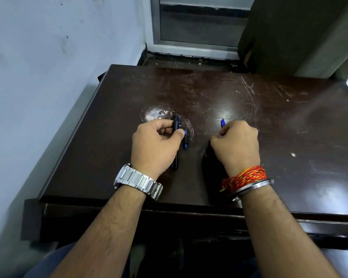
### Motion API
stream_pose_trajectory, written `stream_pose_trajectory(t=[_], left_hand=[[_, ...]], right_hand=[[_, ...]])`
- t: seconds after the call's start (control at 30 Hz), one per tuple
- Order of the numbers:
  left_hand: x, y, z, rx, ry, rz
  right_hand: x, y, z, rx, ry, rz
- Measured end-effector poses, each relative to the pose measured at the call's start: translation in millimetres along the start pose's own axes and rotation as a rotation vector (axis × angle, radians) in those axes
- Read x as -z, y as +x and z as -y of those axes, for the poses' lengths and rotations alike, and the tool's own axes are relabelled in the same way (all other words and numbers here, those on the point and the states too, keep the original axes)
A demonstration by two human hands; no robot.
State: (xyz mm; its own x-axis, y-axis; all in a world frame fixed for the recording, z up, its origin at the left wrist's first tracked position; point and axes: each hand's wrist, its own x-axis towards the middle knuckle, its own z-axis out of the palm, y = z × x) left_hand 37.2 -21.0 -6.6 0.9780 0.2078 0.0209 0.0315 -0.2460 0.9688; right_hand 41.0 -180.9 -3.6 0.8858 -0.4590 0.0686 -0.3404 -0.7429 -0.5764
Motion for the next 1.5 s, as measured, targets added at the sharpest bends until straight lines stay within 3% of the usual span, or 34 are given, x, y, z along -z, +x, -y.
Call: stream_pose_trajectory(t=[0.7,0.97,1.03,1.17,1.3,1.5], left_hand=[[-3.6,-0.7,-0.6,0.033,0.032,0.013],[-2.8,-3.8,-1.7,-0.030,0.084,0.026],[-3.0,-4.1,-2.0,-0.038,0.096,0.043],[-4.0,-3.3,0.5,0.012,0.090,0.148],[-4.9,-5.9,0.7,0.010,0.118,0.284],[-6.0,-10.0,-3.1,0.005,0.094,0.367]], right_hand=[[-3.3,0.4,0.4,0.001,-0.080,0.063],[-6.7,-2.3,1.7,0.090,-0.086,0.053],[-6.2,-0.3,4.1,0.141,0.056,0.028],[-1.4,1.2,16.0,0.180,0.600,0.025],[-0.8,2.0,20.8,0.028,1.010,0.103],[-0.4,2.2,22.3,-0.008,1.057,0.109]])
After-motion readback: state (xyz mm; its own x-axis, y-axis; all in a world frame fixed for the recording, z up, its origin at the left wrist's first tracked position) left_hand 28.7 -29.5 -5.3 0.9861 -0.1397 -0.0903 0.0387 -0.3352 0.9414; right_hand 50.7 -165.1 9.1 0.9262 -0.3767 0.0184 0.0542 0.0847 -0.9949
